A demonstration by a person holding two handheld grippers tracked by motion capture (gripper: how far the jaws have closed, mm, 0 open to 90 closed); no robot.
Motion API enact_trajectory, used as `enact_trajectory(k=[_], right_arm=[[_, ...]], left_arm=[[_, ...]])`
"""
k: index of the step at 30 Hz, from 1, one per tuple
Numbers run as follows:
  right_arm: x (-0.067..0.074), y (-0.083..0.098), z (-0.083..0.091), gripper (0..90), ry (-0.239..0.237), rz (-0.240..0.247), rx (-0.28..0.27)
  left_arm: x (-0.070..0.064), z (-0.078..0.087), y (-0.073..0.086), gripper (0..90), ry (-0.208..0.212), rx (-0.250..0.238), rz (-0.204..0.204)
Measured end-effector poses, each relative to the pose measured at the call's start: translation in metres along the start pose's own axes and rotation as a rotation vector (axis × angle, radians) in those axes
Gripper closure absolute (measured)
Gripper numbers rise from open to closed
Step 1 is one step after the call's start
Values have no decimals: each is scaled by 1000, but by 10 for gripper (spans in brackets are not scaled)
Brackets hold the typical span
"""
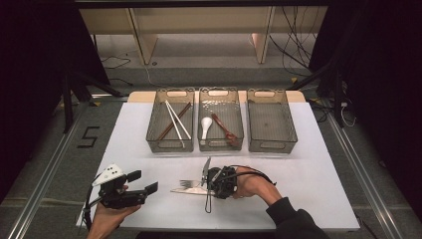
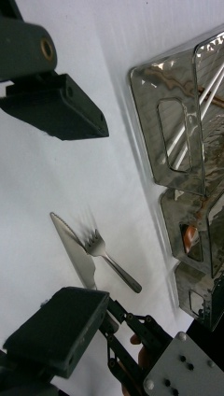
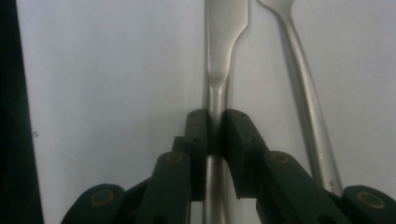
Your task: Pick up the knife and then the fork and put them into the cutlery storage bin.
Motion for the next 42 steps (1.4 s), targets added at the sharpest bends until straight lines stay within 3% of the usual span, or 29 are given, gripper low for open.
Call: enact_trajectory(k=[14,22,29,35,42], right_arm=[[4,-3,1,798,1,-5,62],[7,-3,2,805,15,-3,60],[8,2,5,806,11,7,19],[5,5,16,806,2,-28,-49],[-11,16,37,806,45,-148,-149]], left_arm=[[-1,-2,-1,170,1,1,-6],[0,0,0,172,-1,0,-3],[1,0,-1,173,-4,-6,2],[2,1,-1,172,-9,-13,1],[3,1,-1,170,-15,-23,2]])
Point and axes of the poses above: each handheld gripper's, and its own axes: z roughly backward along the jaws, y roughly out of its underside, x roughly to its left, the point moved 3 cm from there along -z, roughly forward along the jaws, and after that the axes turned 9 degrees about y, right-handed, at the moved point
